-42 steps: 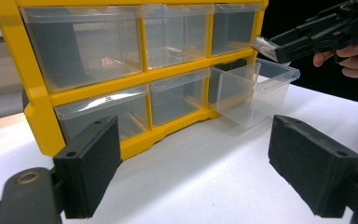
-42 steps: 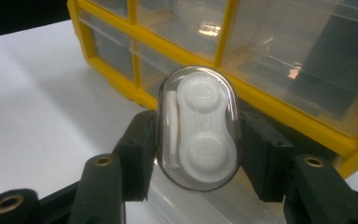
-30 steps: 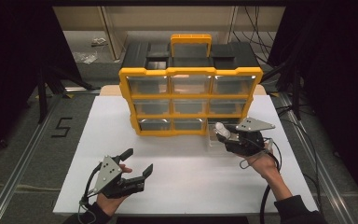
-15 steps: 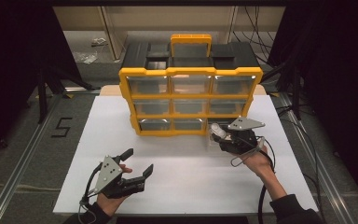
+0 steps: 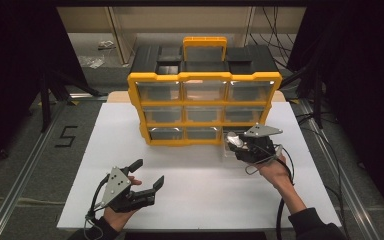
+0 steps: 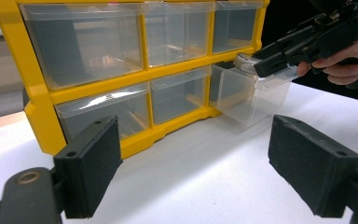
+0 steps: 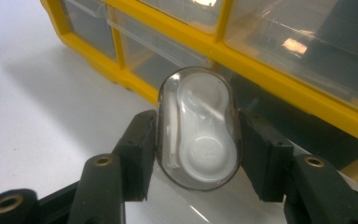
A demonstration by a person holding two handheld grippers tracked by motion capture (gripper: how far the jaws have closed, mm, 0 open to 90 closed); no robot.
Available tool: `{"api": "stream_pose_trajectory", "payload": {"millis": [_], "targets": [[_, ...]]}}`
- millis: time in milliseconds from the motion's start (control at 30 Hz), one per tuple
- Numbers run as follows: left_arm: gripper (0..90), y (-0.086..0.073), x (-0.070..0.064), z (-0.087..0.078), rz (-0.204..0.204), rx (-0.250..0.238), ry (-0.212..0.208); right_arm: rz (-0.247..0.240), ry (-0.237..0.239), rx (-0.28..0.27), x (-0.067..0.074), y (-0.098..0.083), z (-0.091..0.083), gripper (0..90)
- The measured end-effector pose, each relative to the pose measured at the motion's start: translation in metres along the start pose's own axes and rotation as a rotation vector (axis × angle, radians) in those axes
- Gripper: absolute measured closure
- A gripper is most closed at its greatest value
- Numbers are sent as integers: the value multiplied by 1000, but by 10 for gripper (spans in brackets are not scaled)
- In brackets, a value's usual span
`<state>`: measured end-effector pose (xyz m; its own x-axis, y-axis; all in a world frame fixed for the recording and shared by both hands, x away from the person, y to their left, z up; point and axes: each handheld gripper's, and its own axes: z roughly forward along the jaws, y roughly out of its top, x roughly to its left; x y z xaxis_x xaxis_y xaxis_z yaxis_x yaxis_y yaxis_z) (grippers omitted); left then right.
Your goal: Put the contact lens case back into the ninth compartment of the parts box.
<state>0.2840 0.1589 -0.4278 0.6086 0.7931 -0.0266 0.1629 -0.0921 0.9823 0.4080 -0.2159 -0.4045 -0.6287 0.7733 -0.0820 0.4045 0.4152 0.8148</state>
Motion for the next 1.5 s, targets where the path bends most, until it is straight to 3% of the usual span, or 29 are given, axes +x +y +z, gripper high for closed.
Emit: {"api": "stream_pose_trajectory", "payload": {"millis": [267, 767, 1500], "targets": [[164, 0, 0, 0, 1, -2, 2, 0, -2, 8, 0, 0, 2, 510], [164, 0, 0, -1, 0, -2, 2, 5, -9, -52, 0, 2, -6, 426], [164, 0, 0, -1, 2, -4, 1, 23, 58, -98, 7, 3, -16, 266]]}}
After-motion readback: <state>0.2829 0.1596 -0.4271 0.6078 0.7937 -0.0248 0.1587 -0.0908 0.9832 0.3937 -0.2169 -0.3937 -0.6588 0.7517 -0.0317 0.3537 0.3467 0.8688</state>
